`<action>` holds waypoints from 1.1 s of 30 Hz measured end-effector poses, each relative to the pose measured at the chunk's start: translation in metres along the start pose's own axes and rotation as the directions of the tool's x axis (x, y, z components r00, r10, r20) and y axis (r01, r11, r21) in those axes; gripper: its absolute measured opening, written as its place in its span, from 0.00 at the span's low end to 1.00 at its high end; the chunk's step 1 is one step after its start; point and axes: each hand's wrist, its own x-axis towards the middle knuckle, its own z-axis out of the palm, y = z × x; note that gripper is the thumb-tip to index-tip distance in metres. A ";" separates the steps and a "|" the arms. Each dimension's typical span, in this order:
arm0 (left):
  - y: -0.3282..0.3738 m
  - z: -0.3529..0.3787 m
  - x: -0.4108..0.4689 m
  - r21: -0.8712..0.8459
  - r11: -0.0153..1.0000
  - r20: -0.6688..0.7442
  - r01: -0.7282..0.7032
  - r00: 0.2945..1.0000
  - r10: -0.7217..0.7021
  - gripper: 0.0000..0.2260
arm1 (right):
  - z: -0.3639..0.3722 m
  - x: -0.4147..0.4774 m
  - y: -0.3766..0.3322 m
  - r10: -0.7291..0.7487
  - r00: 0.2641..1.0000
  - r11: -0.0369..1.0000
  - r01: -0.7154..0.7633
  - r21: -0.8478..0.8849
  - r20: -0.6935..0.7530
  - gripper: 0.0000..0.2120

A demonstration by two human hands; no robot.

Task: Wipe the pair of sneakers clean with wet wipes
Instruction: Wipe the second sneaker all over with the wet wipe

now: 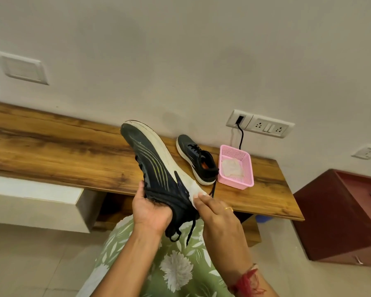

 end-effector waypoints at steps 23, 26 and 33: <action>0.013 0.005 0.029 -0.042 0.997 -0.078 -0.069 0.995 0.065 0.19 | 0.065 0.005 0.021 0.059 0.989 0.973 -0.026 0.229 -0.138 0.28; 0.016 0.003 0.037 -0.058 0.995 -0.128 -0.079 0.989 0.071 0.17 | 0.073 0.003 0.031 0.003 0.996 0.978 0.017 0.208 -0.094 0.28; 0.028 0.006 0.059 -0.128 0.985 -0.146 -0.119 0.984 0.100 0.17 | 0.088 0.012 0.040 -0.014 0.996 0.957 0.038 0.287 -0.086 0.24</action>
